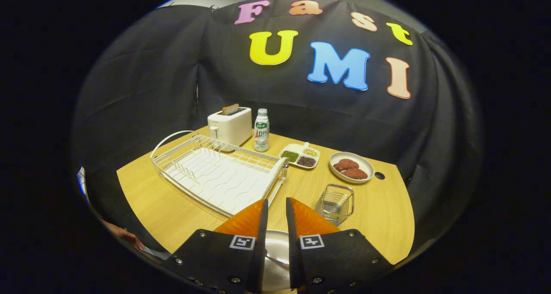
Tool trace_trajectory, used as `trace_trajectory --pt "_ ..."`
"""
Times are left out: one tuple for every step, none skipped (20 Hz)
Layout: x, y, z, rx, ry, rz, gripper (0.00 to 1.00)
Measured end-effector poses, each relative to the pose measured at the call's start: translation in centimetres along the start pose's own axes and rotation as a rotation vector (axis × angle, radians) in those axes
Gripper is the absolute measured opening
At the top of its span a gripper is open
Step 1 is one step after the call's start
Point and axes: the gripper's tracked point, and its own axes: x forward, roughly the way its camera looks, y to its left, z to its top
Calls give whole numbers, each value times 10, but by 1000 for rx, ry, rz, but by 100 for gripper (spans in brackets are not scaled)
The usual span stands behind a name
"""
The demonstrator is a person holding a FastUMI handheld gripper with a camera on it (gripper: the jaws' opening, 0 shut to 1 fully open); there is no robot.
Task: Take the plate from the dish rack, then take the spoon from the basket and place it into the plate.
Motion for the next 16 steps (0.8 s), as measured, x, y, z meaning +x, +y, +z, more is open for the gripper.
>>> trace_trajectory --pt "-6 -11 11 10 -33 -24 23" --pt "-14 -22 25 21 -71 -48 23" --pt "-23 -35 39 32 -110 -80 23" --pt "-33 -47 53 45 -147 -111 23" --pt "-43 -61 66 60 -186 -144 23" --pt "-55 -74 80 78 -229 -178 23" --pt "-65 -88 94 99 -276 -212 23" --pt "-75 -101 108 129 -331 -244 23" --pt "-86 -109 119 150 -365 -256 60" --pt "-91 -115 113 156 -377 -268 98" --pt "-93 -127 117 157 -381 -298 95" --pt "-95 -136 118 160 -389 -317 97" --pt "-97 -139 119 166 -398 -324 97" --pt "-100 -142 118 173 -404 -330 97" --pt "-101 -145 116 175 -409 -337 97" --pt "-102 -150 115 174 -412 -342 97"
